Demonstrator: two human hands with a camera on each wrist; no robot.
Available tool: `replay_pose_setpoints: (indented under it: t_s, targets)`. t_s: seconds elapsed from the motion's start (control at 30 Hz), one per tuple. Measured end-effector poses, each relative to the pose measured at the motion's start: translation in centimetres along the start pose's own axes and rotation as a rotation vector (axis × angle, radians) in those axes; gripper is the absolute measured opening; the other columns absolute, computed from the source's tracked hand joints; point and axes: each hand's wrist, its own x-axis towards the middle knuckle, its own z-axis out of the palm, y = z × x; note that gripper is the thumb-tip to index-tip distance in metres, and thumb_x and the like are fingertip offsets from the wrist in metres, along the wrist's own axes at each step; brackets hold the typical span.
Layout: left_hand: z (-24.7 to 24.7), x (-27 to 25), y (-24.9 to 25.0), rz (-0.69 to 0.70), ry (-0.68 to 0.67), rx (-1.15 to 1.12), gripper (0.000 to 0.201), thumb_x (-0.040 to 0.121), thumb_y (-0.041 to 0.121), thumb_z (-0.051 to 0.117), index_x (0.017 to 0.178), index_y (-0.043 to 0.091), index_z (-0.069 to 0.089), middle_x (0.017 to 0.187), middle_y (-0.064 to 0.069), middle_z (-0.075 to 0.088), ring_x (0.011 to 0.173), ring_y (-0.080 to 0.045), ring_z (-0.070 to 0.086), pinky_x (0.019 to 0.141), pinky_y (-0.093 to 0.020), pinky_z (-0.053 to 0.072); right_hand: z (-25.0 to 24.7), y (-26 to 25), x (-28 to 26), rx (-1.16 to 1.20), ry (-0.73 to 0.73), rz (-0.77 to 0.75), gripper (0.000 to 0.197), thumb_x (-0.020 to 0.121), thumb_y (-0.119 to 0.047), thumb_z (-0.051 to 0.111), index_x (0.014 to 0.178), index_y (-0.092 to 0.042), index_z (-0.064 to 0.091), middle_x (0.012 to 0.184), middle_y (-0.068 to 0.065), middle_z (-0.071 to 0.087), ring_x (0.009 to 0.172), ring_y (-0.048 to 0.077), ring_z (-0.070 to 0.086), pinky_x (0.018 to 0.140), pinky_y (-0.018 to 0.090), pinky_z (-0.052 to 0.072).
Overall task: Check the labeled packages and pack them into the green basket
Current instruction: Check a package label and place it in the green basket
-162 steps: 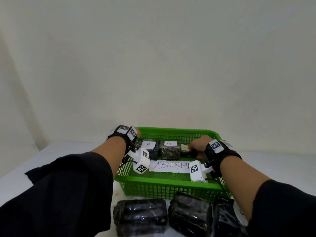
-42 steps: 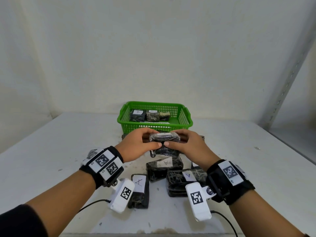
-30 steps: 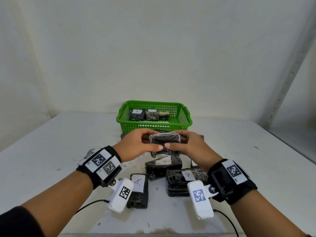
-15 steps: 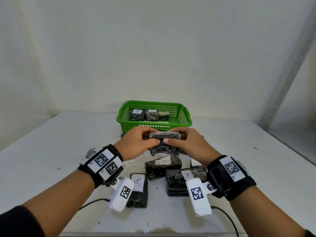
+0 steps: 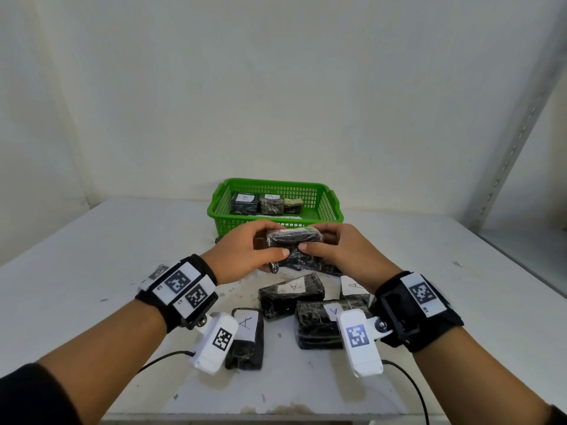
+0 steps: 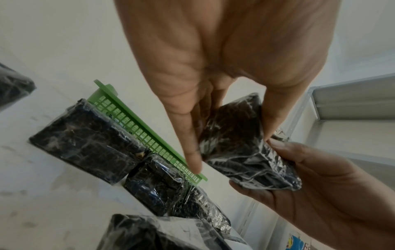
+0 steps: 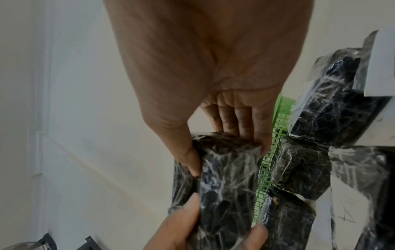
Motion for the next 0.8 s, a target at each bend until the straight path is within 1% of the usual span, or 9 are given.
replay_pose_setpoints:
  t_s: [0.13, 0.27, 0.37, 0.43, 0.5, 0.57, 0.63, 0.73, 0.8]
  targets:
    - [-0.2, 0.3, -0.4, 0.085, 0.096, 0.15, 0.051, 0.078, 0.022, 0.08, 0.123, 0.026, 0.057, 0.117, 0.007, 0.068, 0.101, -0.01, 0.069, 0.091, -0.039, 0.057, 0.2, -0.3, 0.4, 0.019, -0.046, 0.026, 0.057, 0.079, -0.018, 0.089, 0.131, -0.015, 0.065, 0.119, 0.0, 0.077, 0.111, 0.016, 0.073, 0.107, 0.041, 0.054]
    - [0.0, 0.3, -0.5, 0.172, 0.138, 0.233, 0.056, 0.076, 0.017, 0.081, 0.123, 0.031, 0.055, 0.116, 0.014, 0.065, 0.103, -0.004, 0.064, 0.092, -0.036, 0.055, 0.3, -0.8, 0.0, 0.226, -0.154, 0.18, 0.045, 0.087, -0.04, 0.075, 0.123, -0.013, 0.07, 0.117, 0.012, 0.077, 0.111, 0.031, 0.073, 0.101, 0.042, 0.058]
    - [0.1, -0.1, -0.5, 0.239, 0.131, 0.202, 0.061, 0.074, 0.015, 0.082, 0.125, 0.033, 0.054, 0.12, 0.015, 0.064, 0.107, -0.002, 0.063, 0.095, -0.032, 0.054, 0.2, -0.6, -0.1, 0.26, -0.133, 0.233, 0.048, 0.088, -0.041, 0.076, 0.119, -0.005, 0.071, 0.113, 0.021, 0.077, 0.106, 0.037, 0.074, 0.1, 0.046, 0.059]
    - [0.0, -0.2, -0.7, 0.185, 0.101, 0.157, 0.075, 0.069, 0.027, 0.087, 0.133, 0.036, 0.049, 0.125, 0.015, 0.062, 0.111, -0.002, 0.062, 0.098, -0.031, 0.052, 0.0, -0.3, -0.2, 0.283, -0.143, 0.218, 0.051, 0.084, -0.036, 0.078, 0.121, -0.002, 0.07, 0.111, 0.02, 0.077, 0.1, 0.034, 0.074, 0.095, 0.043, 0.061]
    - [0.2, -0.4, -0.6, 0.046, 0.042, 0.029, 0.093, 0.062, 0.046, 0.088, 0.142, 0.032, 0.042, 0.129, 0.011, 0.062, 0.114, -0.004, 0.063, 0.099, -0.032, 0.051, -0.2, -0.1, -0.3, 0.322, -0.123, 0.187, 0.044, 0.088, -0.026, 0.078, 0.123, -0.001, 0.069, 0.109, 0.015, 0.078, 0.094, 0.028, 0.075, 0.089, 0.038, 0.063]
    - [0.5, -0.5, -0.5, -0.063, -0.007, -0.189, 0.082, 0.067, 0.051, 0.083, 0.136, 0.018, 0.052, 0.123, 0.0, 0.068, 0.112, -0.016, 0.067, 0.099, -0.04, 0.053, -0.2, -0.1, -0.4, 0.352, -0.107, 0.17, 0.037, 0.09, -0.017, 0.076, 0.122, 0.001, 0.067, 0.106, 0.01, 0.079, 0.091, 0.021, 0.076, 0.084, 0.034, 0.063]
    - [0.8, -0.3, -0.1, -0.105, 0.008, -0.337, 0.06, 0.073, 0.04, 0.078, 0.122, 0.009, 0.064, 0.117, -0.009, 0.071, 0.109, -0.027, 0.068, 0.097, -0.049, 0.053, 0.0, -0.1, -0.3, 0.361, -0.098, 0.162, 0.037, 0.09, -0.012, 0.076, 0.123, 0.002, 0.065, 0.105, 0.007, 0.079, 0.091, 0.017, 0.076, 0.08, 0.031, 0.063]
    - [1.0, 0.0, 0.0, -0.092, 0.049, -0.398, 0.043, 0.081, 0.023, 0.076, 0.118, 0.005, 0.067, 0.114, -0.01, 0.073, 0.109, -0.031, 0.068, 0.097, -0.052, 0.053, 0.1, -0.2, -0.1, 0.376, -0.078, 0.174, 0.054, 0.087, -0.014, 0.08, 0.133, 0.003, 0.059, 0.119, 0.015, 0.076, 0.097, 0.02, 0.075, 0.081, 0.032, 0.062]
    - [1.0, 0.1, -0.1, -0.074, 0.039, -0.385, 0.044, 0.079, 0.026, 0.08, 0.118, 0.01, 0.068, 0.114, -0.008, 0.073, 0.11, -0.031, 0.068, 0.098, -0.053, 0.051, 0.3, -0.3, -0.1, 0.385, -0.083, 0.162, 0.051, 0.086, -0.02, 0.08, 0.129, 0.001, 0.065, 0.121, 0.017, 0.075, 0.098, 0.023, 0.074, 0.084, 0.032, 0.062]
